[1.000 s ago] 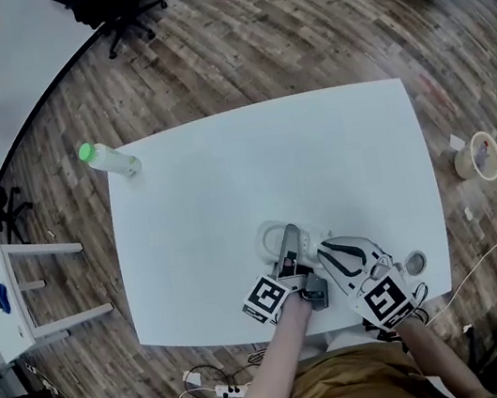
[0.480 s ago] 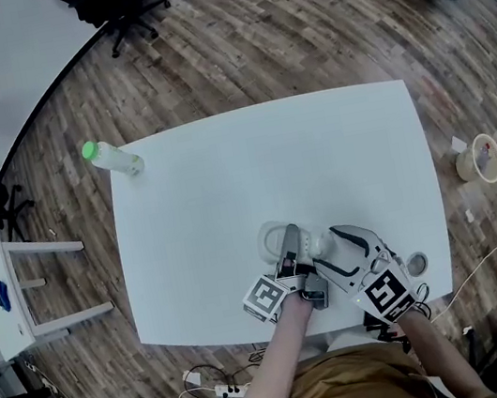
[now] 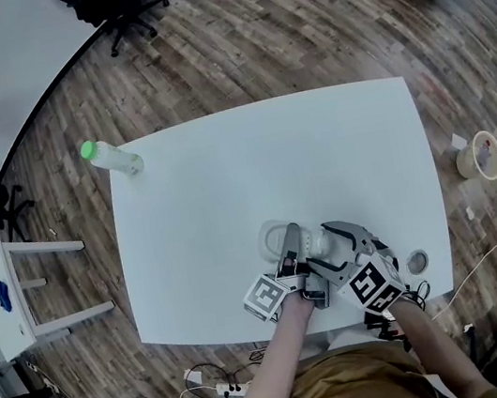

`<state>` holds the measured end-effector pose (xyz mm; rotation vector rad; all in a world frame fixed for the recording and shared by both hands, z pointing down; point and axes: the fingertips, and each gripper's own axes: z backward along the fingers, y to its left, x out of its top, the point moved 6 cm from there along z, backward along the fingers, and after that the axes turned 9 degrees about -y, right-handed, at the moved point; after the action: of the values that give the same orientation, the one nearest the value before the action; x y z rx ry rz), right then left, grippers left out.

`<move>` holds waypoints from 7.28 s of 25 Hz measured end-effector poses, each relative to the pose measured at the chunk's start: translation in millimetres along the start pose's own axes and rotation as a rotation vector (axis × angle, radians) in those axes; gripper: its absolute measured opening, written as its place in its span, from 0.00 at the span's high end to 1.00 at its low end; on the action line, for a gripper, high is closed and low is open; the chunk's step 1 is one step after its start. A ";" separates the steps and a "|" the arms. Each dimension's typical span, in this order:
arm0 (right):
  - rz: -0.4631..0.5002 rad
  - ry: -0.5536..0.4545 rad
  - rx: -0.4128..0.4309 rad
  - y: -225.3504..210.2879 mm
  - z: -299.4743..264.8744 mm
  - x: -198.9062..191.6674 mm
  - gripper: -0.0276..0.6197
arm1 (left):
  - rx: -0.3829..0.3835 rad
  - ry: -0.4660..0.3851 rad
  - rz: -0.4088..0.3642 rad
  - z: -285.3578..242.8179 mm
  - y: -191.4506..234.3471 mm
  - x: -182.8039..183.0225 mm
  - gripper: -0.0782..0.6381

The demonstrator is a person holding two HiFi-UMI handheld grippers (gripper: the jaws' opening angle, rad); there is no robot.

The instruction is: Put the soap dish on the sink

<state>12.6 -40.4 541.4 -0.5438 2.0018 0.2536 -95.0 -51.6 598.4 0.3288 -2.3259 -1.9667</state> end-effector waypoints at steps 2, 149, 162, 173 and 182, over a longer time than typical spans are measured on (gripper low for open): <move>0.005 0.001 0.015 -1.2 -2.7 0.1 0.52 | -0.004 -0.002 0.013 -0.5 -0.6 -0.5 0.65; -0.075 -0.451 -0.704 -37.3 157.5 97.1 0.94 | -0.339 -0.191 -1.516 65.4 -220.9 54.0 0.88; 0.046 -0.710 -0.788 -17.0 192.0 161.5 0.94 | -0.369 -0.208 -1.584 79.1 -267.2 47.9 0.88; 0.043 -0.631 -0.841 -24.4 187.4 154.5 0.94 | -0.341 -0.229 -1.563 73.1 -258.6 57.1 0.88; 0.039 -0.613 -0.871 -31.6 188.2 152.6 0.94 | -0.365 -0.233 -1.561 68.5 -258.4 53.6 0.88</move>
<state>115.1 -33.7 319.8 -0.8326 1.2336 1.1912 -131.5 -36.7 328.6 2.5112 -1.6457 -2.8622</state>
